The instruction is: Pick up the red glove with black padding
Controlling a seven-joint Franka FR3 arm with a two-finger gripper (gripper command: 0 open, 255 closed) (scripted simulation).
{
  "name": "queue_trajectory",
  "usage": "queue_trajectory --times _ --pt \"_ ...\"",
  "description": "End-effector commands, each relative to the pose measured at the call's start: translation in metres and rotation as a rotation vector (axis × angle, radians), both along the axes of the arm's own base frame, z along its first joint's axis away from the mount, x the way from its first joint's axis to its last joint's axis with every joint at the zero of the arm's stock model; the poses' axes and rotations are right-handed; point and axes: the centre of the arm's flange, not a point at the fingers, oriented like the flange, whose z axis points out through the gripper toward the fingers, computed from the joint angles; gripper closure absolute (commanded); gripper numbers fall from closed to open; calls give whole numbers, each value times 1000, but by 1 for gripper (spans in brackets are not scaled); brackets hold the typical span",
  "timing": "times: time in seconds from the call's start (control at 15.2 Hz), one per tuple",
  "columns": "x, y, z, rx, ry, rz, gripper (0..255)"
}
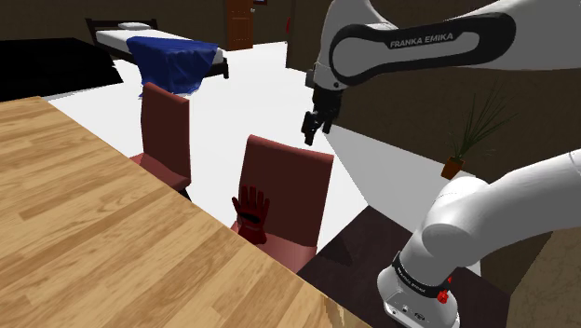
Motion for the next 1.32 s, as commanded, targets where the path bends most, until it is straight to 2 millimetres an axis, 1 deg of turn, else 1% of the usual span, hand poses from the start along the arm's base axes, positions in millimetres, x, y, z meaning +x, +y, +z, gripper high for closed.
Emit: queue_trajectory --times 0.0,1.25 --pt "15 14 -19 -4 -9 18 0" --pt "138 126 -203 -45 -67 186 0"
